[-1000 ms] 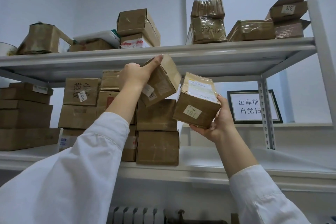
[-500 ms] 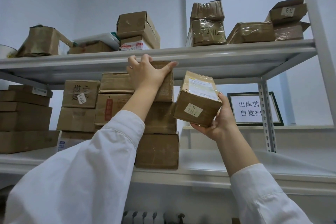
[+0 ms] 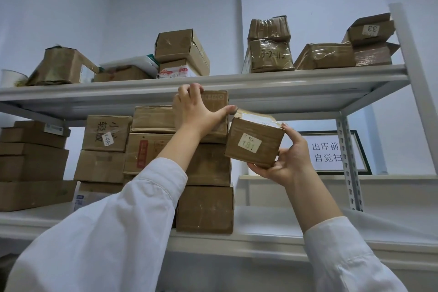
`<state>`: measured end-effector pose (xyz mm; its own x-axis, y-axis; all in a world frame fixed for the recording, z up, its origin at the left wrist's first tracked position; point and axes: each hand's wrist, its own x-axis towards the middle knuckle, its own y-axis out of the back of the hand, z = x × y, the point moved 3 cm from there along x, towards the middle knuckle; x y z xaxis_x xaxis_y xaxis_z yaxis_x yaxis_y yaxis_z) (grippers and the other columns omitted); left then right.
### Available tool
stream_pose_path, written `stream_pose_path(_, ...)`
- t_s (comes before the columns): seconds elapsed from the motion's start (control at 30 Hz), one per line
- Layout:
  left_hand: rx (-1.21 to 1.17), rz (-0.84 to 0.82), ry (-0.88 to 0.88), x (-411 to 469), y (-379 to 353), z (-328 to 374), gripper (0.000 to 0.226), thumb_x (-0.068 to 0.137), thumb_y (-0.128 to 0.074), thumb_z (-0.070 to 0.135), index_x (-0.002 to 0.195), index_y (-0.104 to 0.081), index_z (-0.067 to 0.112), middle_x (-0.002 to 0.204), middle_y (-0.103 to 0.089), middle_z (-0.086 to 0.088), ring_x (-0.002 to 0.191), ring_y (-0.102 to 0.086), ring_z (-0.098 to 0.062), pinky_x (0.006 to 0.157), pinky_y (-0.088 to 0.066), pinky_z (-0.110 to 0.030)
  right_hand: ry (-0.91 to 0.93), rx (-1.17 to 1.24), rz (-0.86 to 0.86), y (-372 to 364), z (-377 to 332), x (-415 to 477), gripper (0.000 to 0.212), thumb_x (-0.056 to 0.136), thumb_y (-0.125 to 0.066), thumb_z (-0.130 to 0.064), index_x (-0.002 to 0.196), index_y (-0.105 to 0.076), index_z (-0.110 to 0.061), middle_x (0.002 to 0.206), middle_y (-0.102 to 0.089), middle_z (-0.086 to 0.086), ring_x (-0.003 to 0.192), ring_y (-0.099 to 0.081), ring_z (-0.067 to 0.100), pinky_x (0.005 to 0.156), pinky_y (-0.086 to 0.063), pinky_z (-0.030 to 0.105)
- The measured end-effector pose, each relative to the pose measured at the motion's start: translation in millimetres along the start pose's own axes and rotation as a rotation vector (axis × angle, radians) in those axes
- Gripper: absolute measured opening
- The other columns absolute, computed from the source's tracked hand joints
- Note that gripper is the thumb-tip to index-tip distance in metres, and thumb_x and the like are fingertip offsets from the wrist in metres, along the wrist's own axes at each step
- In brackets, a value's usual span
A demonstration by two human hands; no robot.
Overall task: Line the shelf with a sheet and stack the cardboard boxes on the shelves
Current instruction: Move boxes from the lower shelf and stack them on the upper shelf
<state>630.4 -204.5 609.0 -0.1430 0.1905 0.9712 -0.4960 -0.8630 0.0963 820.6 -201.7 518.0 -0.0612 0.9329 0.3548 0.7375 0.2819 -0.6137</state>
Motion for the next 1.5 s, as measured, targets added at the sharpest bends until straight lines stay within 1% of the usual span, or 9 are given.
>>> stream_pose_path(0.1,0.126,-0.019,-0.011,-1.9,-6.5,-6.4,0.081,0.071,-0.054,0.074,0.131,-0.036,0.023,0.143,-0.029,-0.009,0.132,-0.027,-0.029,0.108,-0.029,-0.041,0.006,0.012,0.012,0.1,-1.5,1.8,0.054,0.078,-0.062,-0.051,0.112,-0.056,-0.009,0.115,-0.059,0.02,0.105,-0.058,0.038,0.086,-0.051,0.049)
stream_pose_path(0.23,0.15,-0.208,0.104,-6.6,-23.1,-15.3,0.087,0.075,-0.052,0.072,0.146,-0.021,0.031,0.156,-0.001,-0.011,0.143,-0.004,-0.036,0.114,-0.016,-0.05,0.013,0.025,0.025,-0.1,-2.4,5.6,0.055,0.078,-0.063,-0.052,0.112,-0.056,-0.009,0.115,-0.058,0.021,0.104,-0.058,0.039,0.085,-0.052,0.049)
stream_pose_path(0.3,0.108,-0.285,0.158,-9.4,-31.9,-20.1,0.092,0.075,-0.056,0.069,0.149,-0.012,0.033,0.157,0.005,-0.011,0.144,-0.002,-0.037,0.113,-0.019,-0.052,0.014,0.023,0.018,-0.3,-3.7,7.1,0.056,0.077,-0.064,-0.052,0.111,-0.057,-0.008,0.114,-0.059,0.021,0.104,-0.058,0.039,0.085,-0.052,0.049)
stream_pose_path(0.43,0.008,-0.312,0.229,-12.9,-47.0,-27.2,0.098,0.075,-0.06,0.065,0.149,-0.003,0.035,0.157,0.007,-0.013,0.144,0.001,-0.037,0.113,-0.022,-0.052,0.014,0.014,0.01,1.3,-4.4,10.8,0.059,0.077,-0.064,-0.054,0.114,-0.056,-0.009,0.115,-0.059,0.021,0.106,-0.058,0.039,0.084,-0.053,0.049)
stream_pose_path(0.9,0.047,-0.233,0.295,-23.7,-77.2,-44.2,0.096,0.079,-0.051,0.068,0.15,-0.004,0.024,0.156,0.002,-0.016,0.141,-0.011,-0.037,0.113,-0.016,-0.048,0.0,-0.001,0.047,17.5,3.7,21.8,0.06,0.077,-0.063,-0.053,0.115,-0.055,-0.007,0.115,-0.058,0.021,0.105,-0.058,0.039,0.084,-0.052,0.05)
stream_pose_path(1.03,0.014,-0.21,0.315,-27.4,-81.2,-46.3,0.107,0.075,-0.058,0.068,0.15,0.001,0.021,0.156,0.001,-0.017,0.142,-0.011,-0.037,0.113,-0.015,-0.048,-0.008,0.0,0.051,21.5,8.7,24.5,0.058,0.077,-0.063,-0.053,0.111,-0.057,-0.007,0.113,-0.059,0.02,0.103,-0.059,0.039,0.083,-0.052,0.048)
stream_pose_path(1.17,-0.012,-0.132,0.352,-26.6,-77.1,-45.3,0.105,0.073,-0.064,0.059,0.149,-0.004,0.018,0.153,-0.006,-0.019,0.138,-0.017,-0.037,0.113,-0.019,-0.043,-0.015,0.003,0.053,25.0,12.1,25.9,0.056,0.078,-0.062,-0.053,0.109,-0.058,-0.007,0.11,-0.06,0.019,0.101,-0.059,0.038,0.081,-0.052,0.048)
stream_pose_path(1.33,-0.034,-0.104,0.389,-29.2,-76.9,-49.3,0.1,0.076,-0.064,0.052,0.149,-0.005,0.018,0.155,0.001,-0.02,0.142,-0.003,-0.039,0.115,-0.007,-0.046,-0.041,-0.002,0.07,31.8,19.2,26.2,0.055,0.078,-0.062,-0.053,0.108,-0.058,-0.007,0.107,-0.061,0.019,0.1,-0.06,0.038,0.078,-0.052,0.048)
stream_pose_path(1.5,-0.103,-0.107,0.386,-29.0,-75.3,-50.5,0.098,0.078,-0.065,0.048,0.15,-0.003,0.021,0.155,0.007,-0.021,0.143,0.002,-0.038,0.116,-0.002,-0.047,-0.057,0.013,0.079,35.5,23.2,26.1,0.057,0.078,-0.062,-0.054,0.109,-0.057,-0.006,0.107,-0.061,0.02,0.1,-0.06,0.038,0.079,-0.052,0.049)
